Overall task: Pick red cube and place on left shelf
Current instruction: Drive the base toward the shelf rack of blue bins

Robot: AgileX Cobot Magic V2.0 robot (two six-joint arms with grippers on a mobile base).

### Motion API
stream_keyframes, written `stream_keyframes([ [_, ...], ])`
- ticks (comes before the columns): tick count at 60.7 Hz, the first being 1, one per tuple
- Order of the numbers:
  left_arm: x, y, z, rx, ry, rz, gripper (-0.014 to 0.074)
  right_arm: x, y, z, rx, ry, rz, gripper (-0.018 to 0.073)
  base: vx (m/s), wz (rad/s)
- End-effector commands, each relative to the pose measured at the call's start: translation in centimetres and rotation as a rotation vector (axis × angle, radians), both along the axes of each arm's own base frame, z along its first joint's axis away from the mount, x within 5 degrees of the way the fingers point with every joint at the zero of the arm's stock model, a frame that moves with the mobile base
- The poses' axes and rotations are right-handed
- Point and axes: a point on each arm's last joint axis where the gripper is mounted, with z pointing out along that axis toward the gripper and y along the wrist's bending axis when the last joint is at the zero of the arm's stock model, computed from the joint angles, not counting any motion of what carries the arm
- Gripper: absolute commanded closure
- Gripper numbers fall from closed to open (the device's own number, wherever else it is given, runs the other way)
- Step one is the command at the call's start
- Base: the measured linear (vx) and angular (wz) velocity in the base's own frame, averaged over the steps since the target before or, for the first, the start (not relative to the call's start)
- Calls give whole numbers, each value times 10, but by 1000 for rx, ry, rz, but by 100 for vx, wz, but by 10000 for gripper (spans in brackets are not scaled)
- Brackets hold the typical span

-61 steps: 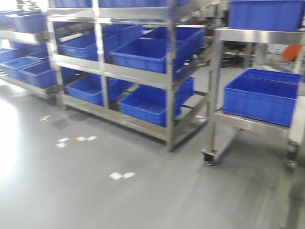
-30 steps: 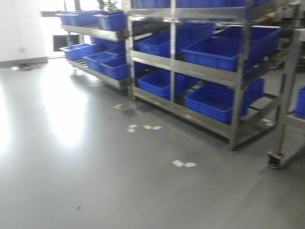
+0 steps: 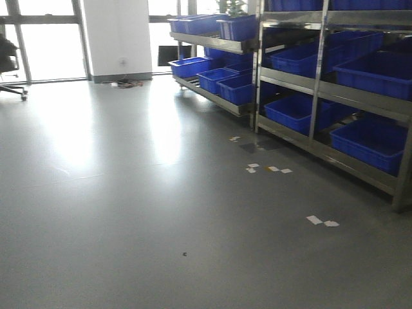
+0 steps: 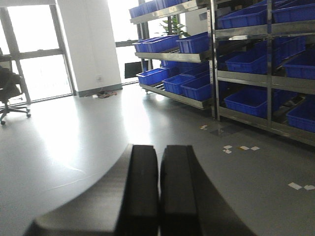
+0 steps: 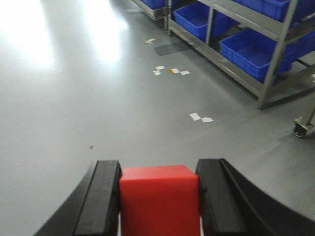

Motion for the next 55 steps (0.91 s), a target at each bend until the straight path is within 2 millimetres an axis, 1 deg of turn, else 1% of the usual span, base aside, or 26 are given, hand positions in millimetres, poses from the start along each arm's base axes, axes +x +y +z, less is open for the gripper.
stream_keyframes([
  [1,1,0,0,-7,-53,0,491,3,0,17,-12,-113,8,510,-14,52],
  [21,1,0,0,-7,-53,0,491,3,0,17,-12,-113,8,510,-14,34],
  [31,1,0,0,-7,-53,0,491,3,0,17,-12,-113,8,510,-7,18],
  [45,1,0,0,-7,-53,0,491,3,0,16,-11,-100,7,510,4,11],
  [55,1,0,0,-7,-53,0,491,-1,0,17,-12,-107,6,510,16,8],
])
